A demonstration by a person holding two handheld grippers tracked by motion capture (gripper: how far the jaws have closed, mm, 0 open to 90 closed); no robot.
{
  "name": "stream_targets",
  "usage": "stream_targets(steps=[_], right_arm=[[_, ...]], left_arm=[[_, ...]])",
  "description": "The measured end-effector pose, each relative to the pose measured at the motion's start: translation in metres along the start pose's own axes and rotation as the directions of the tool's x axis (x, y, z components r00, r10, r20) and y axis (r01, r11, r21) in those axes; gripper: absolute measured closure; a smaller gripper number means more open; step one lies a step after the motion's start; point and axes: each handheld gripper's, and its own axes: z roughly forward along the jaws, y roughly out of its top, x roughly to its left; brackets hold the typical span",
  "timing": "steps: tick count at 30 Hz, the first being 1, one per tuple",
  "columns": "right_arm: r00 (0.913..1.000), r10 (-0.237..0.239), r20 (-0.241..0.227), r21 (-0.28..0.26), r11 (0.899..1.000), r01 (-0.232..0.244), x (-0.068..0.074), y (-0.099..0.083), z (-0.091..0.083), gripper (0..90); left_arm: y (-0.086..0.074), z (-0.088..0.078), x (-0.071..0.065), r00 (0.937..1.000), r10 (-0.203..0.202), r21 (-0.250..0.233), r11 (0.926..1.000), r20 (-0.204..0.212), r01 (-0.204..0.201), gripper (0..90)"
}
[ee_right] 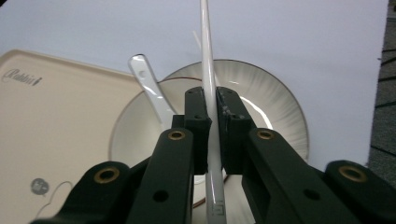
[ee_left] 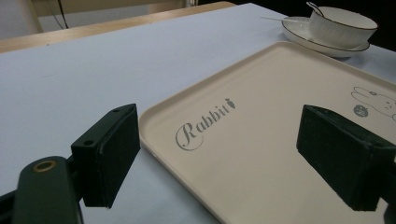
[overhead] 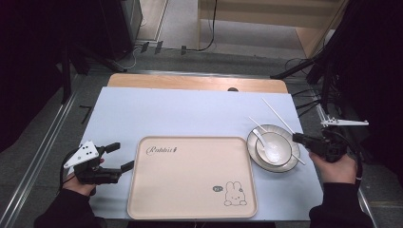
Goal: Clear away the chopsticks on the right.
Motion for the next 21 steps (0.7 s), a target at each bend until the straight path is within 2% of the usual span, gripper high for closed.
stream_targets(steps=[5,11,21], right_arm=[[1.0000,0.000,-0.002,-0.018,1.000,0.000,0.028,-0.003,-0.007,84.9],[0.9997,0.013,-0.020,-0.017,1.000,-0.014,0.060,-0.014,-0.002,84.9],[0.9991,-0.042,-0.007,-0.014,0.999,0.042,0.113,-0.032,0.013,84.8]], left_arm=[[0.000,0.000,0.000,1.0000,-0.001,0.002,1.0000,-0.001,0.001,13.9],[0.001,0.000,0.000,1.0000,-0.004,0.003,1.0000,0.001,0.004,13.9],[0.001,0.001,0.000,1.0000,-0.002,0.001,1.0000,0.002,0.002,13.9]])
